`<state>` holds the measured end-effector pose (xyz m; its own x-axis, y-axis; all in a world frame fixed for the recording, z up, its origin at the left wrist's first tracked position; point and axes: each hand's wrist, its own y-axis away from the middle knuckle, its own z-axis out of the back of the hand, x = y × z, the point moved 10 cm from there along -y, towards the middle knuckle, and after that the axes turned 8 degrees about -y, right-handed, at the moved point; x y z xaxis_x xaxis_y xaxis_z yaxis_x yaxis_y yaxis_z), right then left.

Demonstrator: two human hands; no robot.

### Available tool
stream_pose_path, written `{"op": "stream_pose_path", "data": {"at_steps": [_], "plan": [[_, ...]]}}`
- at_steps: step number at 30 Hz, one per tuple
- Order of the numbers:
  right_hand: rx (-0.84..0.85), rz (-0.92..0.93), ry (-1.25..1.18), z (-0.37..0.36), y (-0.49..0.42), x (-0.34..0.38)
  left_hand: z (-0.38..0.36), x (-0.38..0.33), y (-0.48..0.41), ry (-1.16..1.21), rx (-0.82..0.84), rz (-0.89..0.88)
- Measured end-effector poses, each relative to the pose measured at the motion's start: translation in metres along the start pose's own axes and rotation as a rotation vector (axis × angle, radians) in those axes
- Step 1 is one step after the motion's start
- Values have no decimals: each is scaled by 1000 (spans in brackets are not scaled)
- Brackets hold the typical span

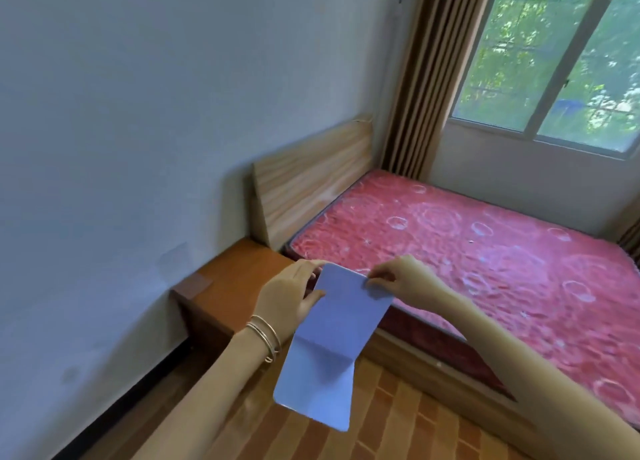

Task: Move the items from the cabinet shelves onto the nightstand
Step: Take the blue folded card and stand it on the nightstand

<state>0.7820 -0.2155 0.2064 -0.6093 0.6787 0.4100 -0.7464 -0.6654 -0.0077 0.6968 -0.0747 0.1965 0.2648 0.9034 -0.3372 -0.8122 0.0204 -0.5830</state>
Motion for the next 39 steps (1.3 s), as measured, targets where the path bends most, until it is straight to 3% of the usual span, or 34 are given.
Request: {"op": "stream_pose_path", "data": {"at_steps": [3, 7, 11, 17, 22, 33, 39], "plan": [[61, 75, 44, -21, -50, 11, 2, 46, -6, -5, -23, 104], [124, 185, 69, -44, -119, 20, -13, 107, -31, -66, 70, 252], [193, 231, -35, -59, -190, 10, -34, 164, -57, -137, 133, 393], [107, 377, -130, -62, -287, 20, -55, 249, -74, -277, 111, 569], [203, 447, -92, -111, -347, 31, -63, 320, -68, -277, 73, 730], [318, 285, -9, -214, -518, 24, -95, 482, -92, -176, 89, 822], [317, 287, 66, -282, -609, 31, -131, 582, -69, -219, 262, 881]]}}
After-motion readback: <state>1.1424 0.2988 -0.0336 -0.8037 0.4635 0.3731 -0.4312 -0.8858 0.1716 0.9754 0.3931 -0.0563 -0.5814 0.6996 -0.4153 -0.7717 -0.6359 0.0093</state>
